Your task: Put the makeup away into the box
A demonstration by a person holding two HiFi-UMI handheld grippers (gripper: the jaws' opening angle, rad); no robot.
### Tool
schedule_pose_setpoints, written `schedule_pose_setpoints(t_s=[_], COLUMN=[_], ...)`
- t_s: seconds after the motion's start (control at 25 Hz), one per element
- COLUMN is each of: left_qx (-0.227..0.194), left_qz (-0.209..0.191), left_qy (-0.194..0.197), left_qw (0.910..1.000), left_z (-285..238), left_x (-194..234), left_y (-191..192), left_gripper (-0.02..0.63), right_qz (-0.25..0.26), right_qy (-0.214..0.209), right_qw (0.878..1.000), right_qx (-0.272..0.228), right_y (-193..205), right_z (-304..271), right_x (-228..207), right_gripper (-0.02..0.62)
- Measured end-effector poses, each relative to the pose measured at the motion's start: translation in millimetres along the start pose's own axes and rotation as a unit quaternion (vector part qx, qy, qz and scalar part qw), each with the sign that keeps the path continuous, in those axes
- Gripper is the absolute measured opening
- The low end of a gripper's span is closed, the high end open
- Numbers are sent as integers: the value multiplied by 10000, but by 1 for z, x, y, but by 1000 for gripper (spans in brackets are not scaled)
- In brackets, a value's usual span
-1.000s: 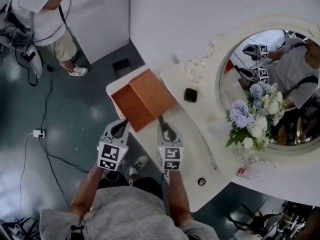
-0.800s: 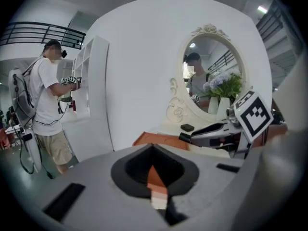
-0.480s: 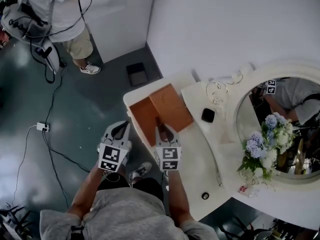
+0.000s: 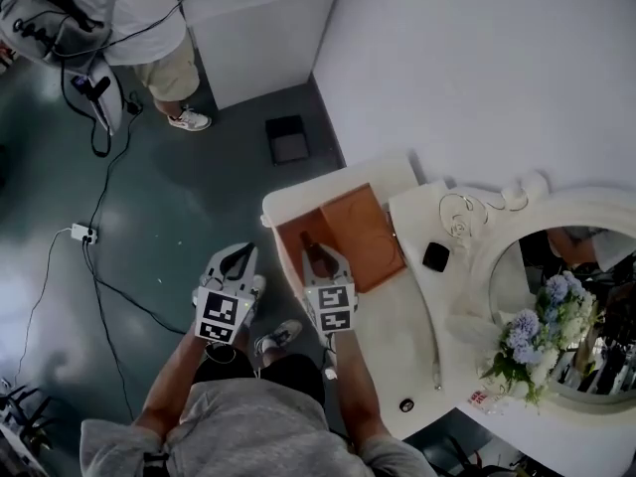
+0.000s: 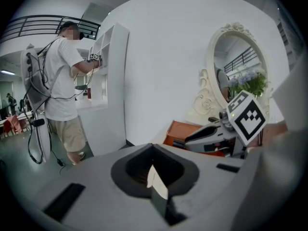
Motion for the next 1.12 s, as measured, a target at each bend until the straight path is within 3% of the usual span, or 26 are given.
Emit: schedule_pose_setpoints(t_s=[0.4, 0.72, 1.04, 1.12], left_qx=[254, 358, 384, 361], left_qz=[342, 449, 472, 465], left_qy=[-112, -158, -143, -140], left_qw=[9990, 9982, 9980, 9982], left_z=[-16, -24, -25, -24], left_x=[26, 36, 35, 34], left_y=[32, 44, 46, 45], left_gripper=[2, 1, 2, 2], right_qz=[50, 139, 51, -21], right_qy=[-516, -618, -579, -589], right_qw=[9962, 9924, 9924, 9929], right_qx=[700, 1056, 1083, 1032], right_y=[20, 36, 39, 39], right_z=[-55, -79, -81, -80], right_x=[5, 10, 9, 7], right_gripper=[100, 103, 107, 133])
Point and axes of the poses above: the fingertips, and each gripper's own axes: z backward along the fingers, x to its left, y out of its underside, the point moved 2 cm from there along z, backward along the fingers, and after that the axes turned 2 degrees about z, right-handed, at the moved point
